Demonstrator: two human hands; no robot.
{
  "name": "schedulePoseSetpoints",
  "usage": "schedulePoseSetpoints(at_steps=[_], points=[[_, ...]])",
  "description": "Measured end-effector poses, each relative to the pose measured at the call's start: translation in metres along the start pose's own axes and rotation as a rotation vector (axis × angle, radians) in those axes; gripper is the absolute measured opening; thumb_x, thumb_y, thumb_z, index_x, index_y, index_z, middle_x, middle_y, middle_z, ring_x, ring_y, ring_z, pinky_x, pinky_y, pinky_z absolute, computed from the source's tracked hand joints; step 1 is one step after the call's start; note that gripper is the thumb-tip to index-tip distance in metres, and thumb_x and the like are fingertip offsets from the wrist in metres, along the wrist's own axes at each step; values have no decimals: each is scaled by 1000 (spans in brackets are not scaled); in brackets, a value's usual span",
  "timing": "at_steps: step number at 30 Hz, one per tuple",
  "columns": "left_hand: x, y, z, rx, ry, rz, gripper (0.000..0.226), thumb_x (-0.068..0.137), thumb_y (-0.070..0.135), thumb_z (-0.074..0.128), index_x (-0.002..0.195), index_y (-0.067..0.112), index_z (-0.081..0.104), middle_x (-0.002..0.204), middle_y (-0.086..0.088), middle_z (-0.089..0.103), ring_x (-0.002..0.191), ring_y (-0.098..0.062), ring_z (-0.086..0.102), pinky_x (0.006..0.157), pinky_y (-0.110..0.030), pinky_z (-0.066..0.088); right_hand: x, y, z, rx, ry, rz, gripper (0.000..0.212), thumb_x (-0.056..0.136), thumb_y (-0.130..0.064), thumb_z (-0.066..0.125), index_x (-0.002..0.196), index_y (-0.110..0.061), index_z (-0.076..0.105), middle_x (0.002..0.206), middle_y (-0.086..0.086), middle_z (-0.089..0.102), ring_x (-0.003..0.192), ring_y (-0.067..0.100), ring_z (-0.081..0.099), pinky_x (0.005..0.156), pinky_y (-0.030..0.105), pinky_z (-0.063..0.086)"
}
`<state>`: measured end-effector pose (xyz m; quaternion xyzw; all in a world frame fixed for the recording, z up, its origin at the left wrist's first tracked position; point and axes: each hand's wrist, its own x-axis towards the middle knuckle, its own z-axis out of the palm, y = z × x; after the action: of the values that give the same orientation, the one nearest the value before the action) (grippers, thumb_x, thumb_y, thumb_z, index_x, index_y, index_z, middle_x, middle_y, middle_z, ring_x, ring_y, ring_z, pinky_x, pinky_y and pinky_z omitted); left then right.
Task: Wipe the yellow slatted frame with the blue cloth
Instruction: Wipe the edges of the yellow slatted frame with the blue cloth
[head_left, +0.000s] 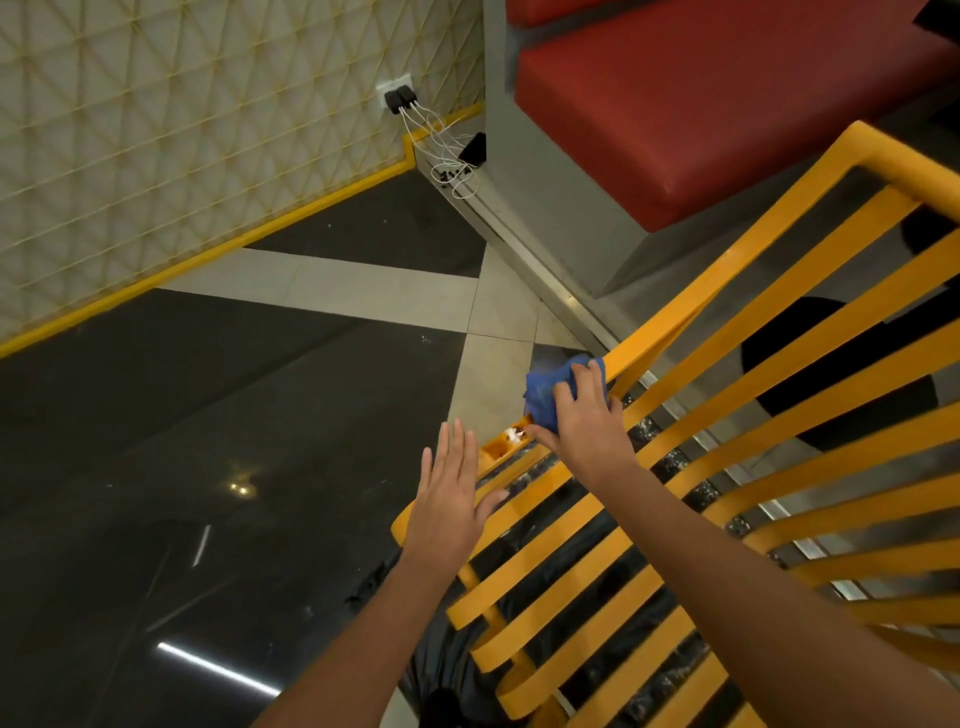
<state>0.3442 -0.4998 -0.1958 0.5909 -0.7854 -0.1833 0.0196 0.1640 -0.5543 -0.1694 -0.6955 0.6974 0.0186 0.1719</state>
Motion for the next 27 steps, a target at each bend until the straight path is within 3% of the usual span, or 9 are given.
schedulePoseSetpoints(at_steps=[3, 5, 8, 11, 17, 21, 27], points=[[-11, -11, 7, -61, -32, -70, 69, 96, 47, 26, 148, 8, 3, 157, -9, -1, 144, -20, -7, 111, -29, -9, 5, -17, 6, 69, 22, 100, 40, 96, -39, 44, 124, -10, 40, 158, 11, 6, 145, 36, -9, 112, 61, 20], [-14, -15, 8, -158, -12, -91, 63, 98, 35, 33, 148, 9, 4, 157, -8, 6, 144, -18, 1, 113, -26, -6, 6, -20, 12, 69, 33, 122, 34, 100, -31, 38, 127, -11, 37, 159, 8, 2, 143, 37, -13, 111, 64, 18], [-13, -19, 5, -279, -11, -127, 57, 100, 26, 36, 148, 11, 10, 154, -5, 20, 142, -17, 15, 116, -29, 9, 5, -16, 20, 31, 46, 108, 47, 102, -23, 32, 147, -16, 19, 160, 6, -2, 143, 37, -17, 112, 63, 18], [-13, -21, 3, -317, -34, -150, 55, 99, 26, 37, 148, 14, 15, 152, -4, 27, 140, -16, 22, 114, -33, 21, -2, -27, 28, 55, 100, 130, 54, 101, -16, 37, 149, -15, 13, 160, 5, 0, 143, 37, -15, 113, 60, 20], [-12, -21, 4, -333, -21, -154, 53, 99, 26, 38, 147, 13, 20, 150, -4, 32, 138, -14, 26, 113, -32, 24, -16, -40, 38, -34, 68, -18, 67, 95, -5, 47, 150, -12, 9, 159, 8, -2, 144, 38, -11, 113, 54, 24], [-12, -23, 4, -363, -22, -164, 52, 98, 25, 40, 146, 15, 23, 146, -4, 36, 136, -16, 31, 111, -34, 30, 1, -10, 23, 6, 73, 33, 70, 92, 1, 47, 150, -12, 10, 159, 7, -4, 144, 34, -14, 114, 55, 21], [-11, -23, 2, -375, -44, -172, 52, 97, 24, 42, 145, 14, 25, 146, -5, 37, 135, -16, 33, 109, -34, 33, -12, -30, 32, 18, 74, 35, 74, 90, 4, 47, 150, -13, 7, 159, 6, -5, 144, 35, -15, 116, 52, 18]])
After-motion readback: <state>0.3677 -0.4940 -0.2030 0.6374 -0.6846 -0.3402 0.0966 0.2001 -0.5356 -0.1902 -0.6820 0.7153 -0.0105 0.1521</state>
